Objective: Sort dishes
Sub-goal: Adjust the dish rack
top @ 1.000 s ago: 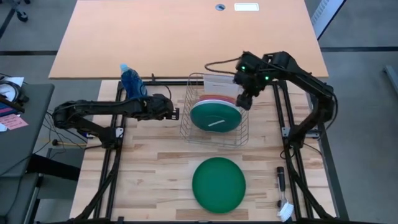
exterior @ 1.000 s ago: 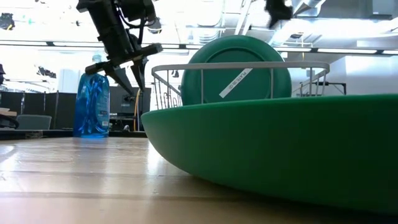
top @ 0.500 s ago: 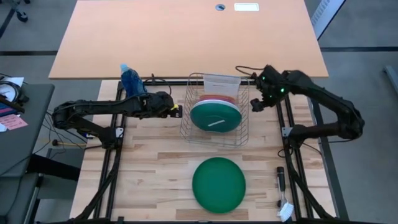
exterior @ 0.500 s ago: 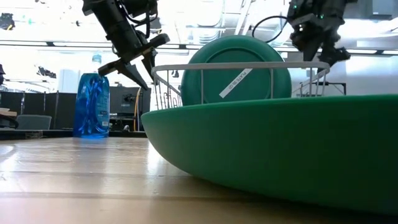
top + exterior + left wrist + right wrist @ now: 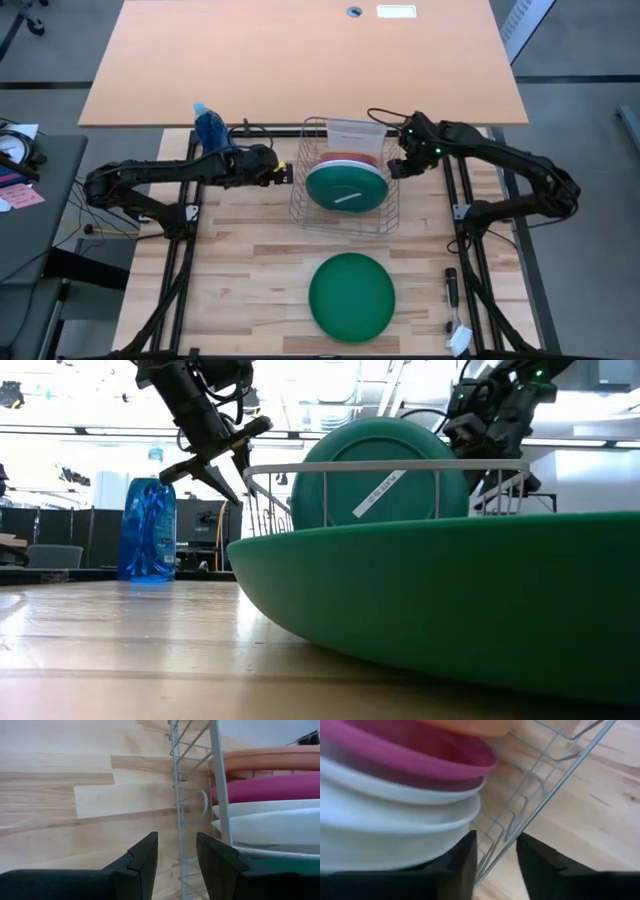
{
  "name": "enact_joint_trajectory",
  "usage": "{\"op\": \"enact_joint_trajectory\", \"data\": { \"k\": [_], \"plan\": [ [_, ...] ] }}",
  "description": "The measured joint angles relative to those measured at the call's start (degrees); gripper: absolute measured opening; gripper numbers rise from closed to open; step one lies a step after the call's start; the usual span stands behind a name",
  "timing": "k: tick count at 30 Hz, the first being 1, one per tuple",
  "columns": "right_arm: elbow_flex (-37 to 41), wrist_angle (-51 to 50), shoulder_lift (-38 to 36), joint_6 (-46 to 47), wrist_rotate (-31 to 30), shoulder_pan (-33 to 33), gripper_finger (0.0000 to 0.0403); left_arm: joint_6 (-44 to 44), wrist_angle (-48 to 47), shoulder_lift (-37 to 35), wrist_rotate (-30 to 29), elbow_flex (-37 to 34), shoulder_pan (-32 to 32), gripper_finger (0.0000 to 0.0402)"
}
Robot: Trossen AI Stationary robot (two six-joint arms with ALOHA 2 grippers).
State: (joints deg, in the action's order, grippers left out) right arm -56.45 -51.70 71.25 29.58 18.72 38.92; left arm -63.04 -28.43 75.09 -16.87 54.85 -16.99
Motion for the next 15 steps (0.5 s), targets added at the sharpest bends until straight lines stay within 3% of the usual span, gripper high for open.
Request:
{"op": "enact_joint_trajectory", "data": {
  "k": [7,15],
  "plan": [
    [0.04,4.10,4.15,-1.31,-0.85,-0.24,0.0081,1.48,-1.50,0.00,-1.03,0.00,1.07,0.0130],
    [-1.49,13.21,7.91,-0.61,-0.92,-0.02,0.0071,-2.30,-2.52,0.00,-2.10,0.02,1.05,0.0130]
  ]
}}
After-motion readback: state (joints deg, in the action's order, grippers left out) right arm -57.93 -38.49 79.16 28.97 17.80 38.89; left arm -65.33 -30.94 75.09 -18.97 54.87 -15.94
